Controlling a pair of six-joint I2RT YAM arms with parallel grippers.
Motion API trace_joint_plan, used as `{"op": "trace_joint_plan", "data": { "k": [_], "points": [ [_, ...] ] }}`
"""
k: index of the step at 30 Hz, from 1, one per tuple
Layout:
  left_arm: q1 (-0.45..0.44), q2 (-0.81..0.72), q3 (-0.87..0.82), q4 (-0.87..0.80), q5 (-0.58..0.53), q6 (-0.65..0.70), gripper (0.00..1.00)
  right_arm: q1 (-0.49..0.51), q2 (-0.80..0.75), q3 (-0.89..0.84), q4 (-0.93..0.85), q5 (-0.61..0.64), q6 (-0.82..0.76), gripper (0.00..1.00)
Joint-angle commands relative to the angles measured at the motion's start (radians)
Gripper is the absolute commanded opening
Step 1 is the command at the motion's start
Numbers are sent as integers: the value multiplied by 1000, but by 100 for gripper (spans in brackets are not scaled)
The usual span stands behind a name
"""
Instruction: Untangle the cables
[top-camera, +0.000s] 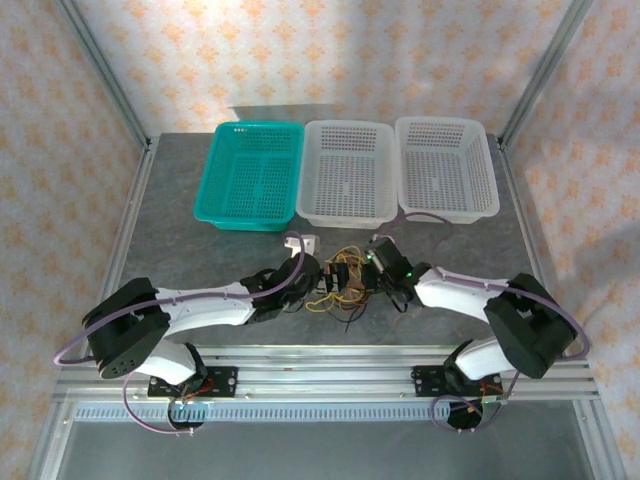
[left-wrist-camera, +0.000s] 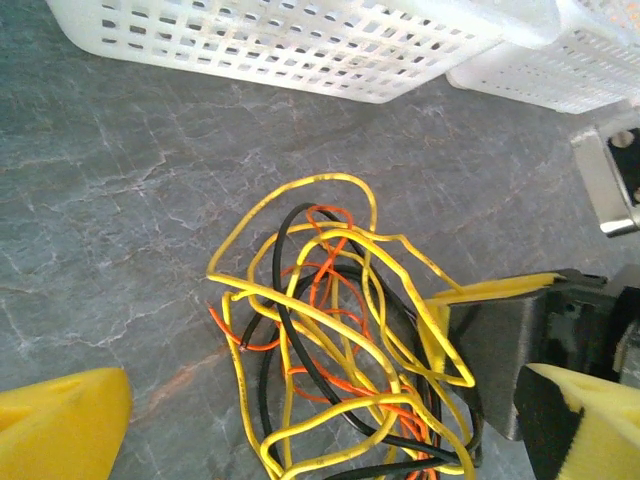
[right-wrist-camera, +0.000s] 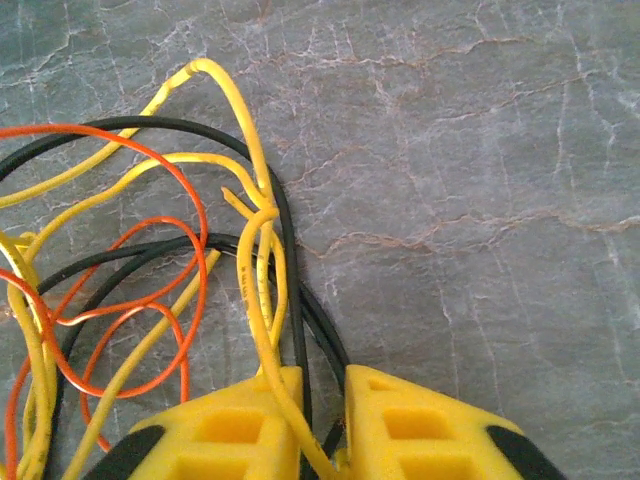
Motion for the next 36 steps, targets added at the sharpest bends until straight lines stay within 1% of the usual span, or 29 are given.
{"op": "trace_joint_plan", "data": {
  "k": [1,7,13,20,27,30,36],
  "points": [
    [-8,16,42,-45,-49,-3,99,-5,-58,-22,13,32,-6,13],
    [-8,41,66,-36,-48,-11,99,-5,-129,-23,-13,47,-28,4],
    [-6,71,95,-29,-35,-1,99,-5,-204,-25,-14,50,-71,0],
    [-3,120,128,-63,-64,-4,99,-5,-272,-36,0,28,-81,0],
    [-3,184,190,-162,-144,-24,99,-5,-308,-34,-6,32,-77,0],
    [-2,198,200,-188,-171,-35,99,-5,-323,-25,-20,54,-77,0],
    [2,214,196,-224,-209,-62,99,-5,-363,-2,-65,155,-67,0]
  ]
}}
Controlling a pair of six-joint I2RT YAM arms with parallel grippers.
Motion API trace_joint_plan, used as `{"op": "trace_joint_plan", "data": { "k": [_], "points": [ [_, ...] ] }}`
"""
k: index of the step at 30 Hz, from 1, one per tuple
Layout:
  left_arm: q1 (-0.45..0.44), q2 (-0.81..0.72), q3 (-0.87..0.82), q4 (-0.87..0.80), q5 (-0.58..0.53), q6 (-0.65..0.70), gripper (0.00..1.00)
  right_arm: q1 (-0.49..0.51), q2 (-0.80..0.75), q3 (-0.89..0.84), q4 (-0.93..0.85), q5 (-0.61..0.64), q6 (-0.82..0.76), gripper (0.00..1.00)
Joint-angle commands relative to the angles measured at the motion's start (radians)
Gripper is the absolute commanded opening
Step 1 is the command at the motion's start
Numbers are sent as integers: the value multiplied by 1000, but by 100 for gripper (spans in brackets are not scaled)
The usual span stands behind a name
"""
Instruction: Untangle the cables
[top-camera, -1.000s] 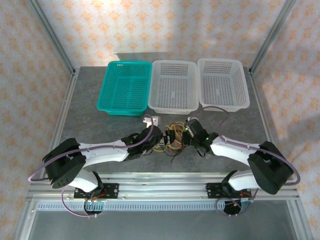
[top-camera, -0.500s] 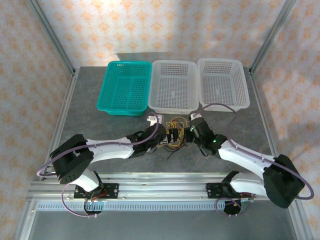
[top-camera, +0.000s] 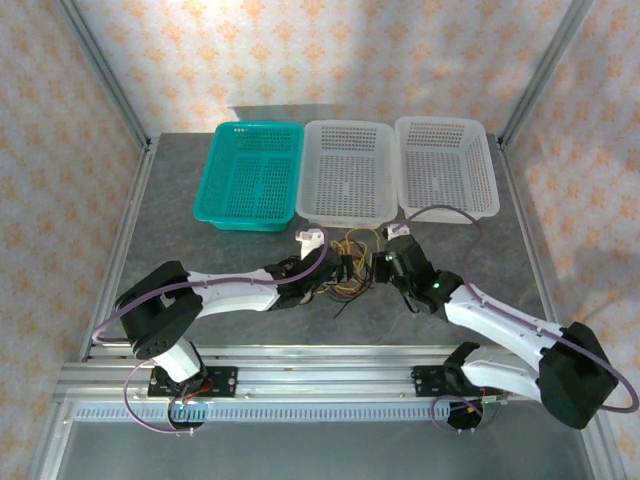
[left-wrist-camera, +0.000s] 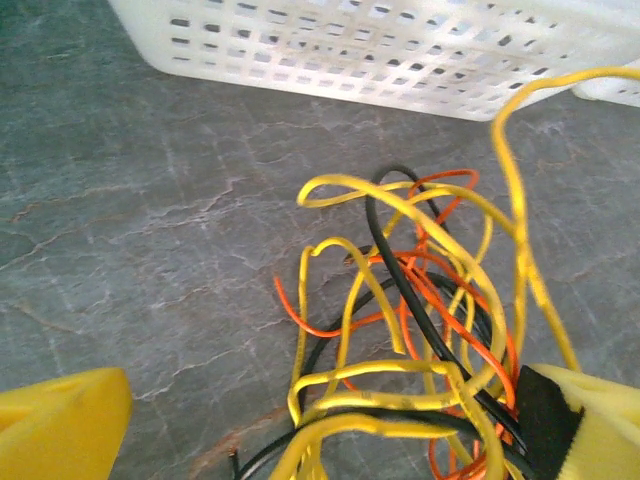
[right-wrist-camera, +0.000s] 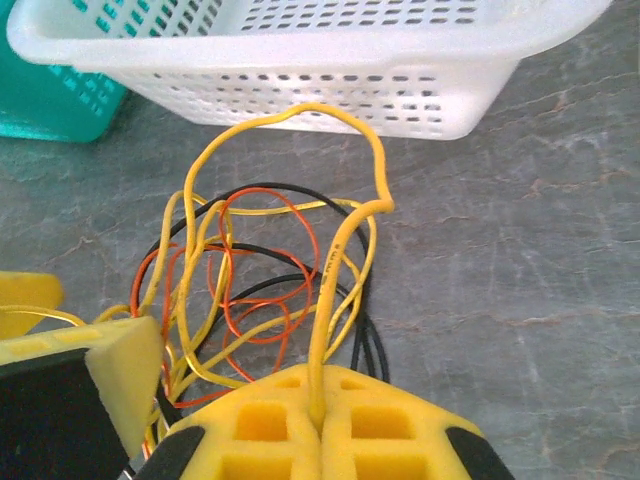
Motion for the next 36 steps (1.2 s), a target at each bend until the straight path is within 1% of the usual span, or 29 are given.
{"op": "trace_joint_plan", "data": {
  "k": [1,14,25,33,36],
  "points": [
    [4,30,14,-64,-63,-30,99,-5,-42,28,-29,98,2,0],
    [18,70,-48,-22,-48,-67,99,-5,-146,57,-63,197,-4,0],
    [21,113,-78,-1,-38,-78,99,-5,-189,89,-82,285,-12,0],
    [25,112,-95,-7,-48,-87,99,-4,-229,104,-105,401,5,0],
    [27,111,-106,-3,-48,-92,99,-5,-258,108,-101,408,3,0]
  ]
}}
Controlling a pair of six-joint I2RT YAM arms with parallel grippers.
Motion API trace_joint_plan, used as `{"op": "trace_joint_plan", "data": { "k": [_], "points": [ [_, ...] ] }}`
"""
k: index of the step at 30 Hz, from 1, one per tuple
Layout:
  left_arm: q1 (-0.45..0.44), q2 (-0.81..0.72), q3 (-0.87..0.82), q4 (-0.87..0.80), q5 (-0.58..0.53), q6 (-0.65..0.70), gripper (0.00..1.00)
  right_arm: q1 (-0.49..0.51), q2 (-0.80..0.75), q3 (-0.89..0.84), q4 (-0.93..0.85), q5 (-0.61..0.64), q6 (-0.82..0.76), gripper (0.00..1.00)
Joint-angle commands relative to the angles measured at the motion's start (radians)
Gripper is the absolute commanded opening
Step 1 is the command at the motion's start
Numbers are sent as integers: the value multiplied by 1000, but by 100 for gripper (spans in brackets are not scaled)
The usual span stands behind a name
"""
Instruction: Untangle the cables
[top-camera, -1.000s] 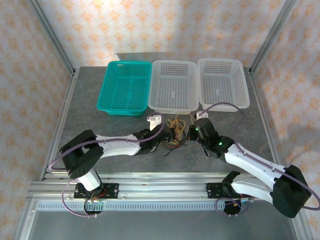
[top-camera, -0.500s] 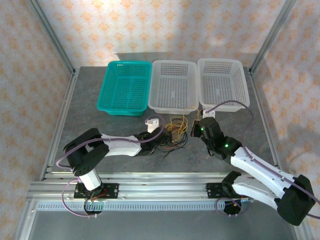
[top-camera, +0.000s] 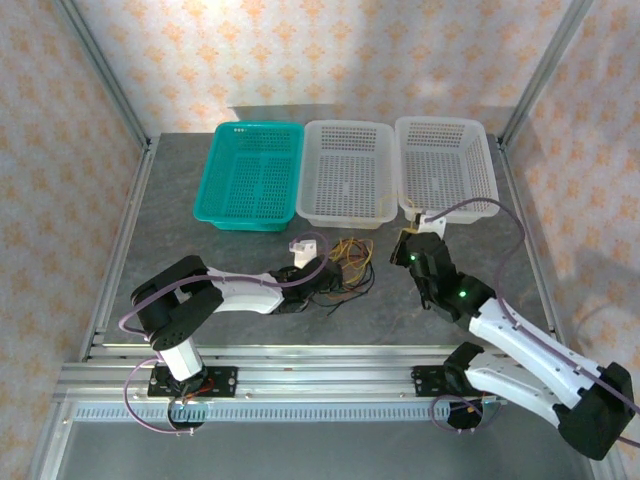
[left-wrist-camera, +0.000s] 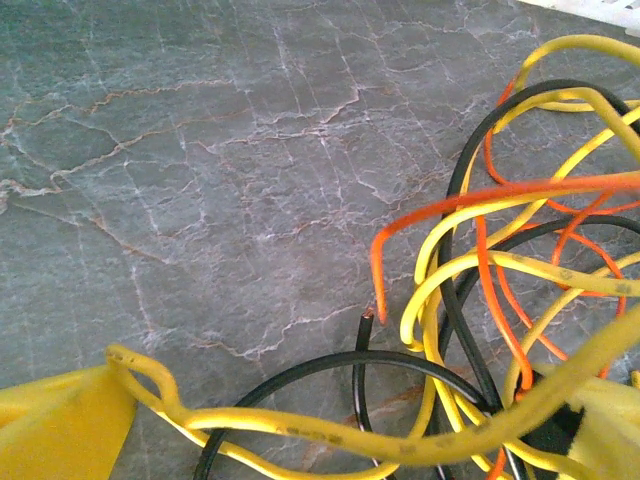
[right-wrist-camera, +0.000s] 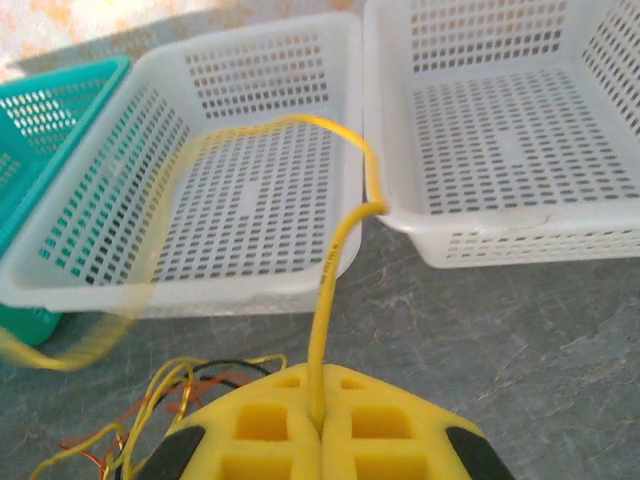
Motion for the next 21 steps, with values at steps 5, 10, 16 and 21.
{"op": "trace_joint_plan", "data": {
  "k": [5,10,16,21],
  "points": [
    [16,15,-44,-31,-20,-26,99,-5,-60,41,-19,80,3,0],
    [15,2,-46,-32,-17,-20,99,-5,-63,48,-42,107,20,0],
    [15,-93,-46,-3,14,17,100,-5,-77,42,-23,122,56,0],
    [15,-202,-30,-10,2,51,100,-5,-85,44,11,123,69,0]
  ]
}}
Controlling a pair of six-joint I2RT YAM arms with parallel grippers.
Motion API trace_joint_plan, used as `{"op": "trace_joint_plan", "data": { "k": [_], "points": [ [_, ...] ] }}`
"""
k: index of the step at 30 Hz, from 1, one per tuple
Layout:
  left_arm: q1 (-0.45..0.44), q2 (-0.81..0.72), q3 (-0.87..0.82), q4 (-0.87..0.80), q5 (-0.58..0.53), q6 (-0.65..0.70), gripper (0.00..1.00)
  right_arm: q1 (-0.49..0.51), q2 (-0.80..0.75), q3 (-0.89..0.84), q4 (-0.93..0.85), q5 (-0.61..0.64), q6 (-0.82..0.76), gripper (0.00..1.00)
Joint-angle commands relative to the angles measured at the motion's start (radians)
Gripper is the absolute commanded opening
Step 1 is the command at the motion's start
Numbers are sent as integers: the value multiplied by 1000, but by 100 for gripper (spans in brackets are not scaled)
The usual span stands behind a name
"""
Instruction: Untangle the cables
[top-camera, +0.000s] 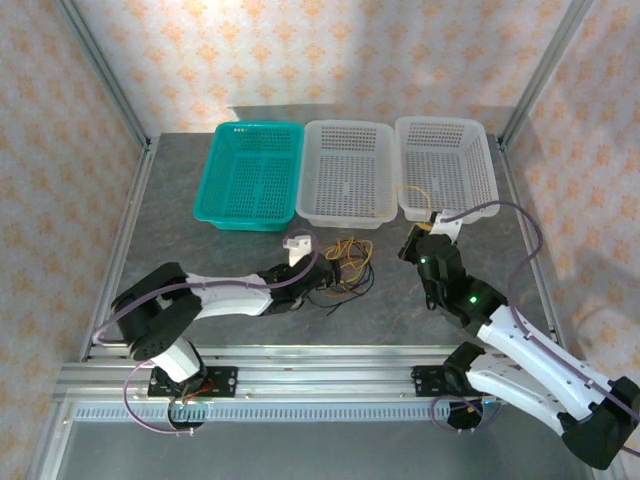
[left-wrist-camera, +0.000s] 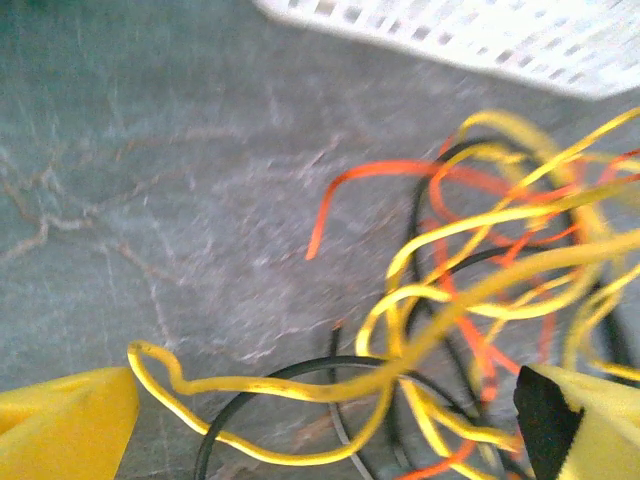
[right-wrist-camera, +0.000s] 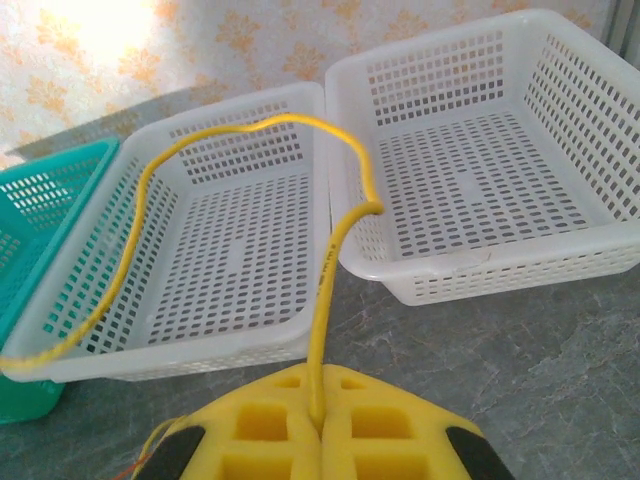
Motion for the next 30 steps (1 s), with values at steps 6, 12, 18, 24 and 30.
{"op": "trace_joint_plan", "data": {
  "k": [6,12,18,24,30],
  "points": [
    [6,-174,4,-37,-32,60,100,-10,16,63,18,62,-11,0],
    [12,-249,27,2,-15,113,100,-64,101,153,-59,136,49,0],
    [45,-218,113,57,37,175,100,-180,227,252,-85,86,62,0],
    [79,-116,233,90,99,225,100,-319,348,332,-80,-29,82,0],
    [109,29,387,104,172,272,100,-447,480,406,-51,-126,97,0]
  ]
}}
